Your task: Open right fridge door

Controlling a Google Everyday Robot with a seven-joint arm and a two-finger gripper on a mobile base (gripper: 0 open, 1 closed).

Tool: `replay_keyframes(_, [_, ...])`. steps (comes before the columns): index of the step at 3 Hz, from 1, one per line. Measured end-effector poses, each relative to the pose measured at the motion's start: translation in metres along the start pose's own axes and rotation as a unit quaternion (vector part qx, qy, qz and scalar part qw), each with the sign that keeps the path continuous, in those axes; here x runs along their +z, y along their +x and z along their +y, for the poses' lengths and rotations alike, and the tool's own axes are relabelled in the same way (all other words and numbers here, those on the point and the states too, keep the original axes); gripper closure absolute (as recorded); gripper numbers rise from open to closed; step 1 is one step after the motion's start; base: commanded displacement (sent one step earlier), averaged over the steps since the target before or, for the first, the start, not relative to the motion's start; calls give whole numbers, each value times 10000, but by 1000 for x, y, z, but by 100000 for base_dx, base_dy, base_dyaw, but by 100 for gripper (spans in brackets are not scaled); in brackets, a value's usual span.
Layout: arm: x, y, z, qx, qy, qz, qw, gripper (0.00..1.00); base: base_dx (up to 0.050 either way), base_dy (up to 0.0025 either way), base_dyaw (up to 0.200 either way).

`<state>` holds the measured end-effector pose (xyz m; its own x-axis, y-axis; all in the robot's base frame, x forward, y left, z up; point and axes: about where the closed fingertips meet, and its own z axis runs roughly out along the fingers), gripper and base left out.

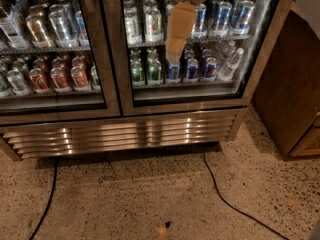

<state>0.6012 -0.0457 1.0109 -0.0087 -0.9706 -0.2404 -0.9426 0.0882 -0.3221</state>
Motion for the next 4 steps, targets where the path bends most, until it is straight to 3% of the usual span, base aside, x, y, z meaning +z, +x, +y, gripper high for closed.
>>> replay_keyframes(1, [0, -1, -2, 1, 30, -19, 10000, 0, 0, 0, 0])
replay_keyframes(2, [33, -13, -5, 119, -361, -449, 9983, 0, 0, 0, 0])
replay_keyframes(3, [101, -24, -13, 779, -1015, -1592, 9789, 0, 0, 0, 0])
replay_keyframes(4, [137, -27, -3, 996, -1515, -2013, 9626, 0, 0, 0, 0])
